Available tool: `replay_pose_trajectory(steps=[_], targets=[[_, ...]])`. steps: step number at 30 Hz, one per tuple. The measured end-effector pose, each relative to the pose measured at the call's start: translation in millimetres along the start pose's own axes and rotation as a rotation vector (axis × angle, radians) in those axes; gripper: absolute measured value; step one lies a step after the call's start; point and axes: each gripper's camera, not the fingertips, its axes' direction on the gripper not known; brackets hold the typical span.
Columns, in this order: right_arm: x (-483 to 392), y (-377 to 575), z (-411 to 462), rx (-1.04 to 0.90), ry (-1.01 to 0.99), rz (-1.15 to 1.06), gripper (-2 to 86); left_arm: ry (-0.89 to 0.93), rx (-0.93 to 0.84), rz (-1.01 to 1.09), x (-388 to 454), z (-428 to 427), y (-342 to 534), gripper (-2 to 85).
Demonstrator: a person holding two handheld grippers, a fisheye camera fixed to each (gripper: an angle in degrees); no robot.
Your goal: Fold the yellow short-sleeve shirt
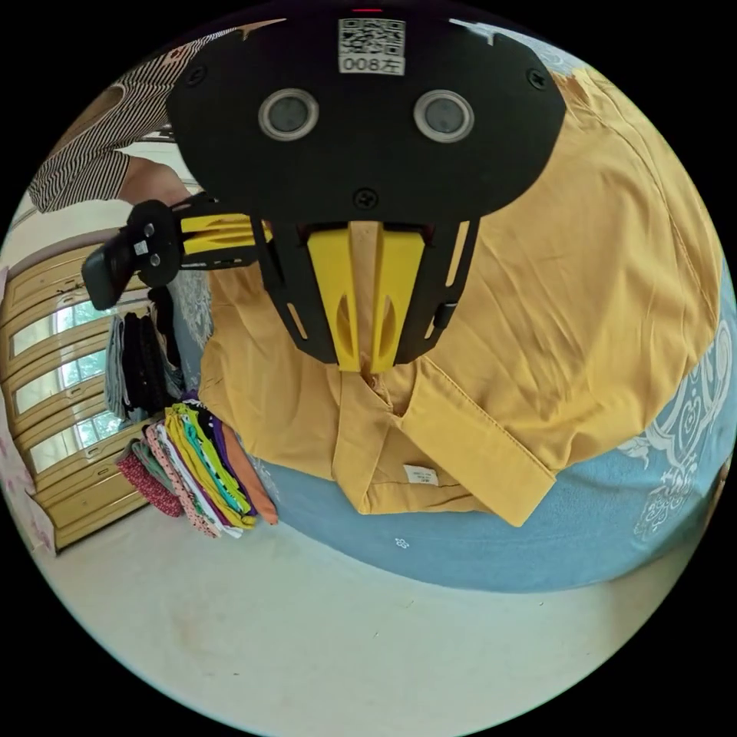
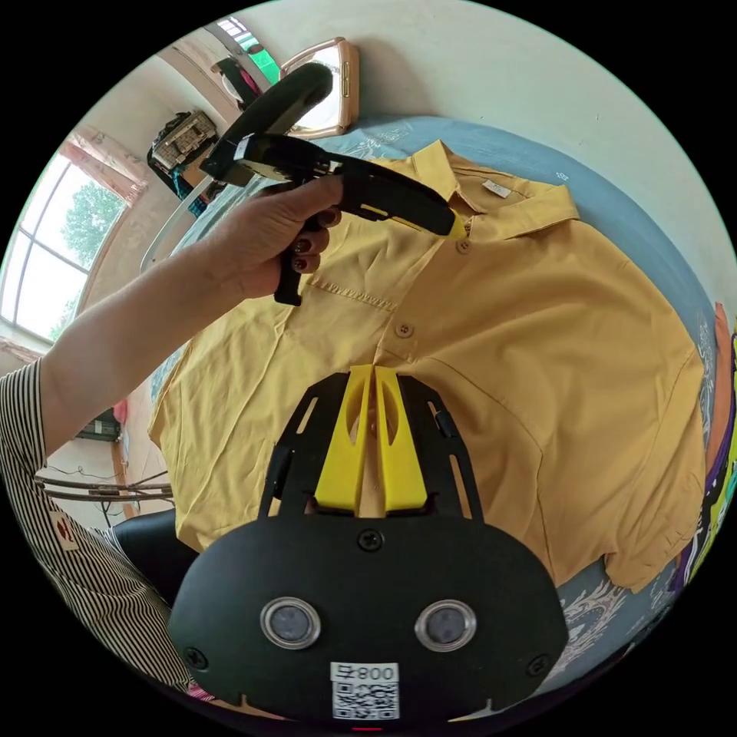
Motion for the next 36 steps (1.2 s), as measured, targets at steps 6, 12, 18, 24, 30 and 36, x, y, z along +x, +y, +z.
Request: replay_pose_trajectory(steps=[6, 12, 18, 24, 30, 36], targets=[[3.5, -1.1, 4.9, 0.028, -0.033, 0.017, 0.4, -0.192, 0.054, 0.016, 15.1, -4.6, -28.5, 0.7], [12.5, -4.6, 19.6, 0.039, -0.06, 0.081, 0.4, -0.235, 0.063, 0.023, 25.5, -12.1, -41.0, 0.3], [16.7, -12.3, 28.3, 0.053, -0.088, 0.119, 0.5, -0.174, 0.051, 0.123, 55.7, -14.4, -31.5, 0.2], [19.3, -6.1, 29.7, 0.046, -0.116, 0.121, 0.6, -0.245, -0.006, 0.109, 63.4, -5.8, -48.7, 0.3], [19.8, 4.2, 35.8, 0.065, -0.158, 0.149, 0.3, -0.351, -0.001, 0.131, 75.4, -14.5, -63.4, 0.3], [15.6, 8.9, 36.1, 0.065, -0.16, 0.133, 0.1, -0.275, 0.102, 0.154, 96.0, -42.9, -43.3, 0.2]])
